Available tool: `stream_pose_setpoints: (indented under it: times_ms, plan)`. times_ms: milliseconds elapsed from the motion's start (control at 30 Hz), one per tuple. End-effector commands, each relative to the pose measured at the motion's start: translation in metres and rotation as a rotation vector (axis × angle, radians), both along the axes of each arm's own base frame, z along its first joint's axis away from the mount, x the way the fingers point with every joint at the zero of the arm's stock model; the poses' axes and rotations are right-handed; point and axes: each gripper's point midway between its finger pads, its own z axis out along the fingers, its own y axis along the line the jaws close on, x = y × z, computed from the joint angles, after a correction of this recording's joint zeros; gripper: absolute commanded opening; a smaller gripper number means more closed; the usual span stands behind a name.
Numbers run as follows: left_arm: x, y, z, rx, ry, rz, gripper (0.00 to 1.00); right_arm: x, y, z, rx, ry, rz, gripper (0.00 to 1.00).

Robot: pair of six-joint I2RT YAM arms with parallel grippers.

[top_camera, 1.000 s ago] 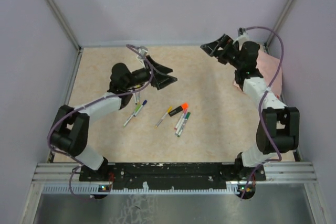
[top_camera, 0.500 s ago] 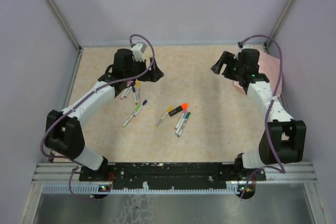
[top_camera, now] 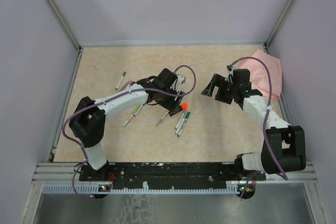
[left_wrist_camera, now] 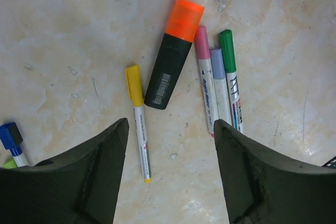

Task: Open the pen caps
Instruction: Pick up the pen from the center of the board.

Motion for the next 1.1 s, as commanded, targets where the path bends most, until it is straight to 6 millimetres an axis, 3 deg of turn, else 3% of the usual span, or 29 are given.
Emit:
stream_pose_setpoints:
  times_ms: [0, 67, 133, 233, 433, 1067]
  plan:
    - [-0.003, -0.023, 0.007, 0.035, -0.012, -0.101, 0.62, 0.007, 0.008, 0.020, 0.046, -0.066, 0.013, 0.89]
    - [-0.013, -0.030, -0.002, 0.043, 0.024, -0.137, 0.42, 0.005, 0.007, 0.017, 0.041, -0.061, 0.006, 0.89]
    - [-0.019, -0.033, -0.010, 0.051, 0.049, -0.157, 0.32, 0.004, 0.006, 0.015, 0.040, -0.060, 0.004, 0.89]
    - [-0.020, -0.036, -0.019, 0.069, 0.055, -0.181, 0.34, 0.003, 0.007, 0.014, 0.045, -0.058, 0.004, 0.89]
    - [-0.003, -0.043, -0.024, 0.102, 0.004, -0.192, 0.45, 0.002, 0.004, 0.011, 0.058, -0.045, -0.013, 0.90]
    - [0.022, -0.040, -0.047, 0.198, -0.057, -0.211, 0.46, 0.001, 0.002, 0.008, 0.072, -0.037, -0.023, 0.89]
